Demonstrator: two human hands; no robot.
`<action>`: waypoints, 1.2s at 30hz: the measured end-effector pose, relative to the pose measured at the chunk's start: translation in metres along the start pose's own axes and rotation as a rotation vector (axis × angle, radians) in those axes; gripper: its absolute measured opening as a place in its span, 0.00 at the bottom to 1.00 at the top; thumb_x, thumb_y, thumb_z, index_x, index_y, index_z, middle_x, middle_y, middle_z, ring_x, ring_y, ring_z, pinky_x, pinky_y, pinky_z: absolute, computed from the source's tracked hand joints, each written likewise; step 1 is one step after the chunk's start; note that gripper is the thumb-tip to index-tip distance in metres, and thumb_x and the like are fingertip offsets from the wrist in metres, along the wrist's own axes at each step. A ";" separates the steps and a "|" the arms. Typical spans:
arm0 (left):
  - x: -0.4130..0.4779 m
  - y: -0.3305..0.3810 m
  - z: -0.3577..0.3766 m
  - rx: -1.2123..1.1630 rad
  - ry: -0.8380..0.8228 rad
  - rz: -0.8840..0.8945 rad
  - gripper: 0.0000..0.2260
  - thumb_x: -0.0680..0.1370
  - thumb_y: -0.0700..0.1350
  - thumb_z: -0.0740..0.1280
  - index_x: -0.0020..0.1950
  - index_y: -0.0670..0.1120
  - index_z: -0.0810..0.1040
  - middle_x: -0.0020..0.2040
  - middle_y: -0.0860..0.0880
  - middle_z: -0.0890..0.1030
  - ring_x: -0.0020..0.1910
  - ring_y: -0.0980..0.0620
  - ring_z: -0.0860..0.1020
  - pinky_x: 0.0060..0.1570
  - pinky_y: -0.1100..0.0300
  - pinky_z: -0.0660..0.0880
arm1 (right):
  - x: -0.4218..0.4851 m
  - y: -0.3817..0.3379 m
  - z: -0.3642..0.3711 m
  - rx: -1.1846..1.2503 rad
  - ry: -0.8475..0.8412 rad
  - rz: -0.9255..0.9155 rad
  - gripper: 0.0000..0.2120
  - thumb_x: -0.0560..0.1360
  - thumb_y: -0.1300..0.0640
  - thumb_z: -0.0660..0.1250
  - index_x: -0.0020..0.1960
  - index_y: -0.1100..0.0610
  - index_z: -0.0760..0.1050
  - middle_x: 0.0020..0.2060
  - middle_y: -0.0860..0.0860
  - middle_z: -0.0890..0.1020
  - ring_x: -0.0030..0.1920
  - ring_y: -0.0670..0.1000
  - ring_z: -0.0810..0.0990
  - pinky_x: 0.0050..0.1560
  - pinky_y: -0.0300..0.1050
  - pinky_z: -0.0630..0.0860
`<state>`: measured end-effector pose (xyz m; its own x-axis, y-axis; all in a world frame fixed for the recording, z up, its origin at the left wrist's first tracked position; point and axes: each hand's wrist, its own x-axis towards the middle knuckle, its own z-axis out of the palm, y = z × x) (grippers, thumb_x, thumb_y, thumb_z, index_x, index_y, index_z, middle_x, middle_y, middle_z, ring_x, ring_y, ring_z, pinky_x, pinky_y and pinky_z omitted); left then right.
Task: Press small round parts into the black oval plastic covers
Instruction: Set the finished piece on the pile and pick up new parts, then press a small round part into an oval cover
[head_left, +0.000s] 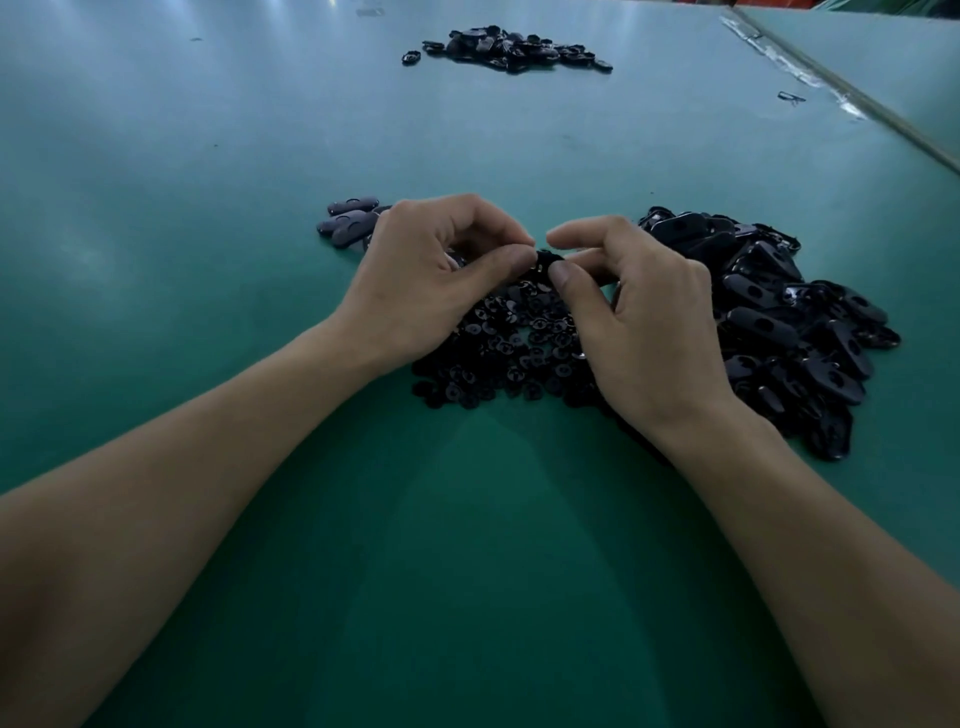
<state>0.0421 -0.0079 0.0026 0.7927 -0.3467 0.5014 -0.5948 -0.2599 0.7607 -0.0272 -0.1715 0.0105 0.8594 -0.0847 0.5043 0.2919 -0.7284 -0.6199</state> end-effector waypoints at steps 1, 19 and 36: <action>0.000 0.000 -0.001 -0.003 0.001 -0.005 0.04 0.76 0.42 0.74 0.46 0.51 0.82 0.37 0.60 0.82 0.33 0.67 0.77 0.35 0.75 0.68 | 0.000 0.000 0.000 0.001 0.004 0.006 0.07 0.79 0.57 0.67 0.56 0.52 0.81 0.38 0.40 0.80 0.39 0.38 0.77 0.44 0.25 0.66; -0.003 0.004 -0.002 0.024 -0.046 0.049 0.11 0.74 0.45 0.76 0.55 0.54 0.81 0.34 0.58 0.79 0.29 0.66 0.73 0.35 0.75 0.66 | 0.000 -0.008 -0.001 0.082 0.112 -0.067 0.09 0.78 0.64 0.67 0.56 0.56 0.79 0.42 0.40 0.82 0.47 0.38 0.81 0.47 0.25 0.70; 0.003 -0.003 -0.005 -0.228 0.231 -0.086 0.04 0.73 0.41 0.77 0.45 0.49 0.84 0.34 0.56 0.84 0.32 0.56 0.81 0.37 0.61 0.79 | -0.002 -0.004 -0.003 -0.363 -0.230 0.046 0.07 0.77 0.47 0.69 0.49 0.50 0.83 0.44 0.49 0.77 0.53 0.53 0.72 0.57 0.47 0.69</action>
<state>0.0469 -0.0039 0.0035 0.8634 -0.1124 0.4918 -0.5000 -0.0616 0.8638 -0.0314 -0.1705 0.0142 0.9511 0.0013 0.3090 0.1201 -0.9228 -0.3660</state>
